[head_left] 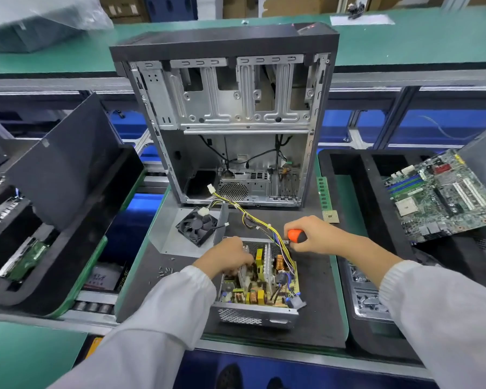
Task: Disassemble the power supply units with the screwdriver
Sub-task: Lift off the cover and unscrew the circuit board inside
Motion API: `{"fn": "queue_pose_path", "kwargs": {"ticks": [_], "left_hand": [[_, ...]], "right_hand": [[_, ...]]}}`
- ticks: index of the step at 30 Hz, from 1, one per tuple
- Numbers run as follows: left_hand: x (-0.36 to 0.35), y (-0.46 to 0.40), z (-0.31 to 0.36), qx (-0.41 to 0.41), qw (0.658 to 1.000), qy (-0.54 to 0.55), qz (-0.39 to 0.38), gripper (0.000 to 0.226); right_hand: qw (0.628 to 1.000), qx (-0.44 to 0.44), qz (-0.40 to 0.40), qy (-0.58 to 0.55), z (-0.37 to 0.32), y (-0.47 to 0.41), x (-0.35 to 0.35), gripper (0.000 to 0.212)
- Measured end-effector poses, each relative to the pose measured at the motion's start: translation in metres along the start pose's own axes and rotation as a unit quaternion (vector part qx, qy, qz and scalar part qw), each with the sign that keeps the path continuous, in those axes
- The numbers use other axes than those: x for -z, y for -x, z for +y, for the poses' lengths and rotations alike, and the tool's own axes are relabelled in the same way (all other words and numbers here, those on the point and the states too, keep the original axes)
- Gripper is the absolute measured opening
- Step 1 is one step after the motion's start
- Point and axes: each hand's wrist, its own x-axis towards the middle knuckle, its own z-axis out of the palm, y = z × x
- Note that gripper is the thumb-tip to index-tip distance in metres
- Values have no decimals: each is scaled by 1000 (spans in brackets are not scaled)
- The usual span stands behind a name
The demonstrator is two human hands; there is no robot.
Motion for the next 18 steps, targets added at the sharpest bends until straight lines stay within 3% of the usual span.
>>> {"fn": "queue_pose_path", "kwargs": {"ticks": [3,8,14,18], "left_hand": [[3,2,1,-10,1000,-25,17,39],[-15,11,-4,-17,987,-100,124,36],[-34,8,-1,-6,996,12,88,40],[-41,9,9,-19,995,10,93,41]], "right_hand": [[1000,1,-9,4,0,-1,0,6],[1000,-10,3,0,2,1,-5,10],[998,-17,3,52,-4,-1,-6,10],[995,-14,-77,56,-8,-3,16,18]]}}
